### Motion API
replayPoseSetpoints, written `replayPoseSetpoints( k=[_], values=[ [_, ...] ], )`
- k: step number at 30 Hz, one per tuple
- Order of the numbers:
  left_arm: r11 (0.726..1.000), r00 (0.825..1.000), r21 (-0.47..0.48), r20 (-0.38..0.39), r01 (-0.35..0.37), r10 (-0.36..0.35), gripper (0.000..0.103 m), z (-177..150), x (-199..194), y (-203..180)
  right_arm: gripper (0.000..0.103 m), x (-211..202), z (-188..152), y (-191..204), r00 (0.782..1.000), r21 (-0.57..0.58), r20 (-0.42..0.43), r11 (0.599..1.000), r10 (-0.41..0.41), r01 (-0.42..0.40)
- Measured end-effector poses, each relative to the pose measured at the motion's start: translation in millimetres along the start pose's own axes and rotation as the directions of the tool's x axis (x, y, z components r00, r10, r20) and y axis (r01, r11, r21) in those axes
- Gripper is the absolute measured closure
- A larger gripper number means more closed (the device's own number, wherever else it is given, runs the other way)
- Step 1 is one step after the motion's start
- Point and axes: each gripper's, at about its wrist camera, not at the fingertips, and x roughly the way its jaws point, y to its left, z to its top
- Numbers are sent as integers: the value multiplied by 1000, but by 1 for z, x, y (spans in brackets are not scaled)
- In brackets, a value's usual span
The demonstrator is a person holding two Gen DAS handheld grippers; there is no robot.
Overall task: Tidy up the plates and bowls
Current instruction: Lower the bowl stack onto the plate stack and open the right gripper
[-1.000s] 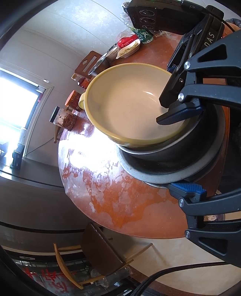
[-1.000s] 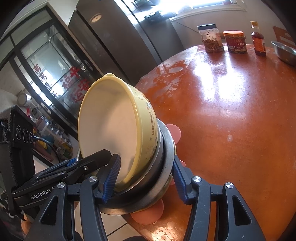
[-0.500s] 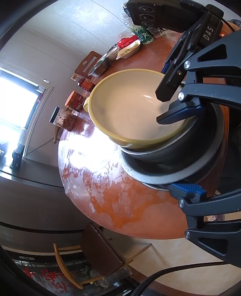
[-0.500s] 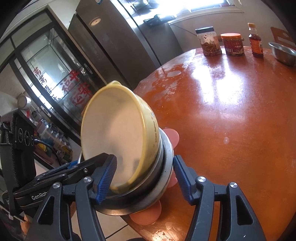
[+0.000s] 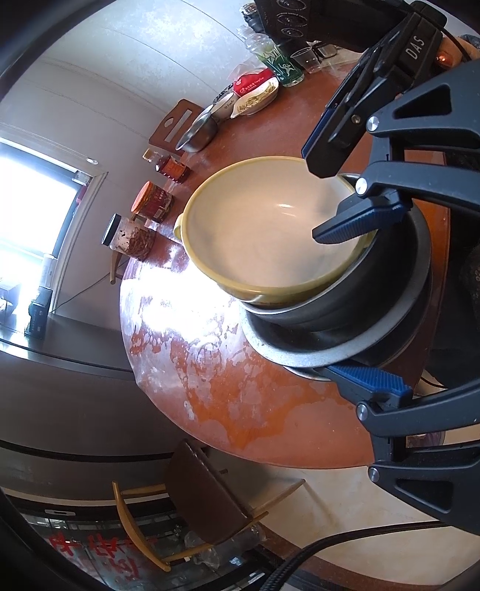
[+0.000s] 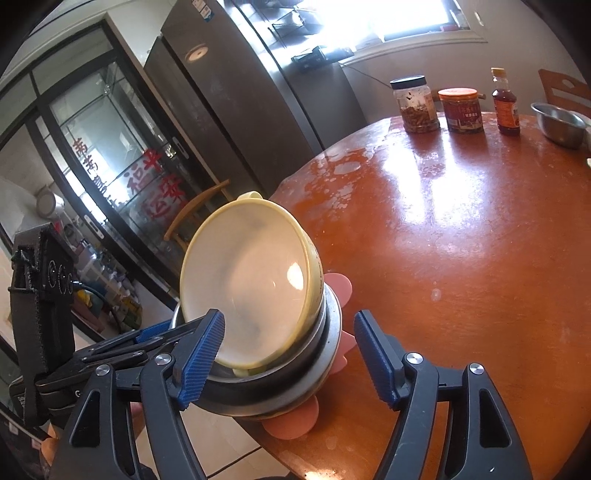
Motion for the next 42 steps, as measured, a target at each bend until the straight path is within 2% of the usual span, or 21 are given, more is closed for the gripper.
replayPoseSetpoints(
  k=[16,23,27,30,33,41,42],
  values=[
    [1000,997,-2,72,-7,7,38,-5,-40,1,29,-21,-4,11,999,-28,31,1000,6,-5],
    [995,987,-31,126,-93,96,38,-10,-63,30,29,-29,-27,18,1000,-91,4,996,-6,7],
    [986,984,-58,79,-156,160,38,-20,-50,60,29,-26,-51,24,998,-156,-31,987,-50,45],
    [987,988,-61,35,-147,150,38,-27,-31,73,29,-16,-68,28,995,-183,-66,981,-75,62],
    [988,991,-83,14,-134,135,38,-26,-14,85,29,-7,-79,24,993,-157,-86,986,-77,63],
    [997,1000,-75,20,11,-9,38,-7,8,95,29,3,-79,16,997,-81,-73,996,-29,23],
    [998,1000,-65,19,11,-10,38,-5,11,94,29,4,-78,16,997,-78,-72,997,-25,19]
  ],
)
